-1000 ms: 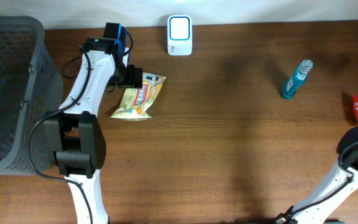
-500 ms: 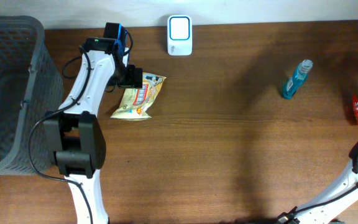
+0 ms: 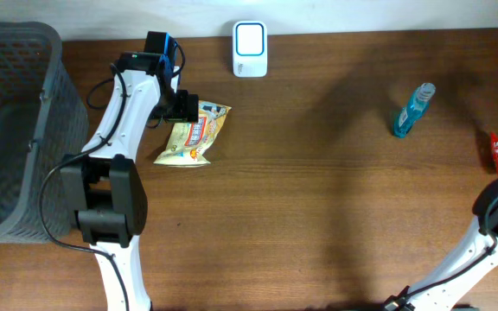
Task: Scan the item barcode
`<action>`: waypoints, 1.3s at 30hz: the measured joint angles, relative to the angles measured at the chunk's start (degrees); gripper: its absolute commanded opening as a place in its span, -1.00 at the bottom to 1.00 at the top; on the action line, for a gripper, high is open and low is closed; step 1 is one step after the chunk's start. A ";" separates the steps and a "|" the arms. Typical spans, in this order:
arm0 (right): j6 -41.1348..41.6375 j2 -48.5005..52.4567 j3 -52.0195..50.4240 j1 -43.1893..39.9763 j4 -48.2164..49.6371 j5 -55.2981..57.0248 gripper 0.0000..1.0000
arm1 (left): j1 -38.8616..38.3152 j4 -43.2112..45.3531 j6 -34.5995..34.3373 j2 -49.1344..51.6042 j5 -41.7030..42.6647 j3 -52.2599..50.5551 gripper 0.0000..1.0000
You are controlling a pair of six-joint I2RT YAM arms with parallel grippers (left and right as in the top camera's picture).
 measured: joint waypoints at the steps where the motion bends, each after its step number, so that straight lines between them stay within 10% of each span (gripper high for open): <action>1: -0.90 0.00 0.02 0.68 0.04 -1.53 0.06 | 0.00 0.00 0.00 0.00 0.00 0.00 0.98; 15: -4.09 -12.92 2.60 14.56 2.54 -16.61 0.11 | 0.00 0.00 0.00 0.00 -0.02 0.00 0.99; 25: -7.19 -17.90 3.87 29.66 -1.29 -22.58 0.97 | 0.00 0.00 0.00 0.00 0.00 0.00 0.98; 39: -8.35 -16.94 2.49 41.57 -2.47 -18.78 0.97 | 0.00 0.00 0.00 0.00 0.00 0.00 0.98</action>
